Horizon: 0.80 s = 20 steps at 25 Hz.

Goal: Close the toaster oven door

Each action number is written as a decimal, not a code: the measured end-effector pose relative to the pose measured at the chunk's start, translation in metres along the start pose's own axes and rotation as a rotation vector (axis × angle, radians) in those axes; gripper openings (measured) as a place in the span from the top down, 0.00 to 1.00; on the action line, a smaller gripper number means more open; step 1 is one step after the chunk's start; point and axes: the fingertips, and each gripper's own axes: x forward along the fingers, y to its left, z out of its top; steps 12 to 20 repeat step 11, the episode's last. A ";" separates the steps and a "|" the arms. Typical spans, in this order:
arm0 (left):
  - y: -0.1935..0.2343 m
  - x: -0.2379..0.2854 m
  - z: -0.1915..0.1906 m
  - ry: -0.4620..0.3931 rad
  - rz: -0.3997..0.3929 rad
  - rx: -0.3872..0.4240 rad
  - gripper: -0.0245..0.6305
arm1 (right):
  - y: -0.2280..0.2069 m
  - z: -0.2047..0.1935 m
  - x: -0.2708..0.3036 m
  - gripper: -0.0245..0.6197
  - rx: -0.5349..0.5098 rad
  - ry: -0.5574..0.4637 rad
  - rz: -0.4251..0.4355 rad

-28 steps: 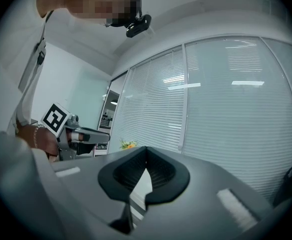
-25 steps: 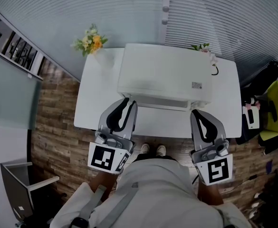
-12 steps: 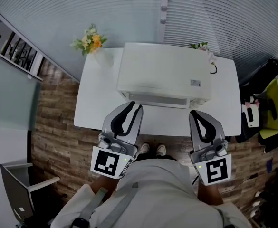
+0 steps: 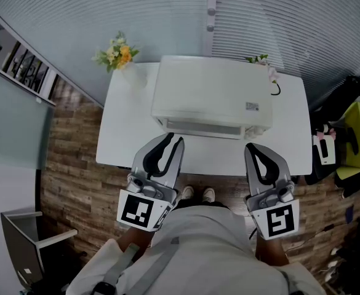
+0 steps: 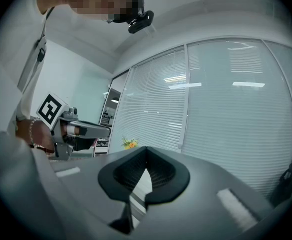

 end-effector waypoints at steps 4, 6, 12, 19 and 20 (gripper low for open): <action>-0.001 -0.001 0.000 -0.001 0.000 -0.004 0.85 | -0.001 0.002 -0.002 0.95 -0.002 -0.005 -0.005; -0.002 -0.002 0.000 0.000 0.000 -0.003 0.85 | 0.000 0.003 -0.003 0.95 -0.003 -0.007 -0.006; -0.005 -0.005 -0.001 0.004 0.000 -0.002 0.85 | 0.001 0.003 -0.009 0.95 -0.006 -0.004 -0.009; -0.005 -0.005 -0.001 0.004 0.000 -0.002 0.85 | 0.001 0.003 -0.009 0.95 -0.006 -0.004 -0.009; -0.005 -0.005 -0.001 0.004 0.000 -0.002 0.85 | 0.001 0.003 -0.009 0.95 -0.006 -0.004 -0.009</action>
